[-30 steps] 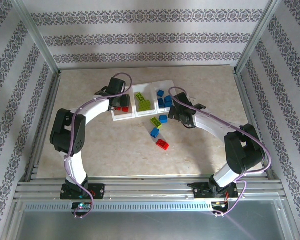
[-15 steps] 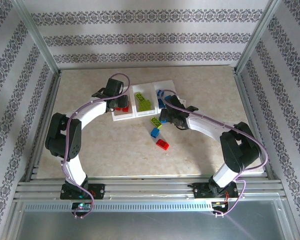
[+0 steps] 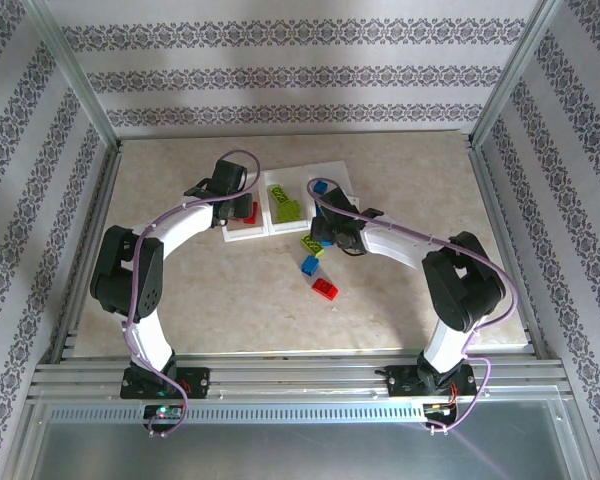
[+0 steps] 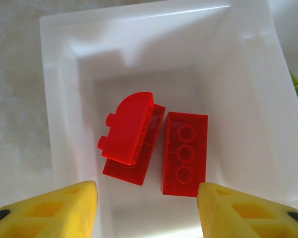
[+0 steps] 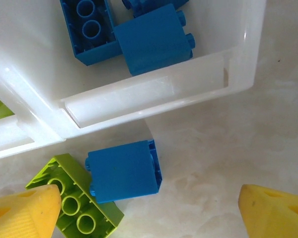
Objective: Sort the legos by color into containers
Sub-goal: Pick up the lego from the center of the table.
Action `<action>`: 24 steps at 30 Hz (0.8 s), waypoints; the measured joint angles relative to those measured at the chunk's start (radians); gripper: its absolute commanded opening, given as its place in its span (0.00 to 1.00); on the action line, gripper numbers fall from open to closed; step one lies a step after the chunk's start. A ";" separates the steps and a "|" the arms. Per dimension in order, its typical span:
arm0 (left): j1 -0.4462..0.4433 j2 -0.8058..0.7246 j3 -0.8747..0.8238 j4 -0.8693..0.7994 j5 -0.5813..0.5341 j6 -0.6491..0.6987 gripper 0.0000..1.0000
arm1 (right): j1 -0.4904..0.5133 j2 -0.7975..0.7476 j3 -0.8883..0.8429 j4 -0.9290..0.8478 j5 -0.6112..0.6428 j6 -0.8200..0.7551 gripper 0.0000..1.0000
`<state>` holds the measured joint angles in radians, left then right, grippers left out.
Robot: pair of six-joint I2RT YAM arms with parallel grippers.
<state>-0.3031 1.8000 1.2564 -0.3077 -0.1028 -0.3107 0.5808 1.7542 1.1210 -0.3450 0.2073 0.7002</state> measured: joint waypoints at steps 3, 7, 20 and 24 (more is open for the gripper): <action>0.006 0.000 0.000 0.000 -0.015 0.011 0.56 | 0.000 0.027 0.013 0.004 -0.012 0.000 0.88; 0.011 0.000 0.000 0.000 -0.018 0.016 0.56 | 0.000 0.060 0.028 0.007 -0.026 0.000 0.85; 0.011 -0.030 -0.013 0.000 0.043 0.012 0.62 | -0.001 0.098 0.055 0.021 -0.041 -0.003 0.69; 0.011 -0.085 -0.018 -0.001 0.050 0.009 0.67 | -0.001 0.108 0.055 0.022 -0.041 -0.003 0.65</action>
<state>-0.2920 1.7153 1.2388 -0.3084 -0.0525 -0.3019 0.5800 1.8622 1.1759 -0.3233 0.1661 0.6971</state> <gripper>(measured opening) 0.644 0.666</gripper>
